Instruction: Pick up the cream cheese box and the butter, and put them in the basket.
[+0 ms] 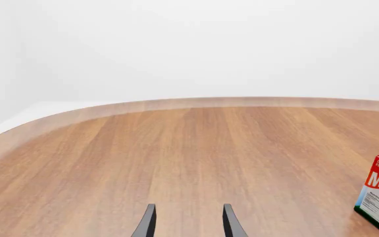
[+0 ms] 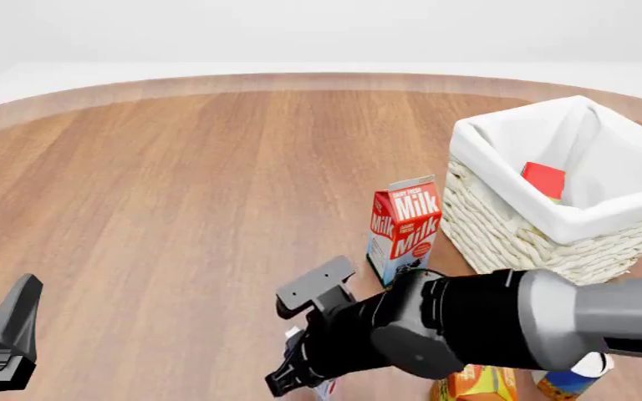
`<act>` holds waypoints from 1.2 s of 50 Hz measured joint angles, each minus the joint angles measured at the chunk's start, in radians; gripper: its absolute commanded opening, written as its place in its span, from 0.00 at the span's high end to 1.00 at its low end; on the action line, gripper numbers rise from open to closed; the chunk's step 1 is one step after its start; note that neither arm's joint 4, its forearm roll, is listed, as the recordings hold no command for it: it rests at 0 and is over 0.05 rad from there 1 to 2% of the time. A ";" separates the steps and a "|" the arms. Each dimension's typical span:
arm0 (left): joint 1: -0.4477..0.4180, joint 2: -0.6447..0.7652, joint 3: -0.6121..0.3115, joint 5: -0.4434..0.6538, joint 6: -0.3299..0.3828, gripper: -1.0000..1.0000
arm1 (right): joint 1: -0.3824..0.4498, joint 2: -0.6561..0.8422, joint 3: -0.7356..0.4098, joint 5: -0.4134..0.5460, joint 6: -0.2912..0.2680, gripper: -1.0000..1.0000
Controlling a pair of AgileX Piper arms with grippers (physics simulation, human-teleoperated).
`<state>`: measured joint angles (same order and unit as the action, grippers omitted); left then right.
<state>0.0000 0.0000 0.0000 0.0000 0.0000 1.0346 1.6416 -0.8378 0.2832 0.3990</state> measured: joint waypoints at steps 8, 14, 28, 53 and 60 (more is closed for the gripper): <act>0.000 0.000 0.000 0.000 0.000 0.00 | 0.004 -0.039 -0.104 0.097 -0.067 1.00; 0.000 0.000 0.000 0.000 0.000 0.00 | -0.007 -0.068 -0.171 0.158 -0.119 1.00; 0.000 0.000 0.000 0.000 0.000 0.00 | -0.051 -0.148 -0.290 0.266 -0.231 1.00; 0.000 0.000 0.000 0.000 0.000 0.00 | -0.167 -0.247 -0.427 0.348 -0.385 1.00; 0.000 0.000 0.000 0.000 0.000 0.00 | -0.222 -0.277 -0.447 0.361 -0.423 1.00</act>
<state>0.0000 0.0000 0.0000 0.0000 0.0000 0.8126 1.3649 -1.2848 0.6442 -0.0239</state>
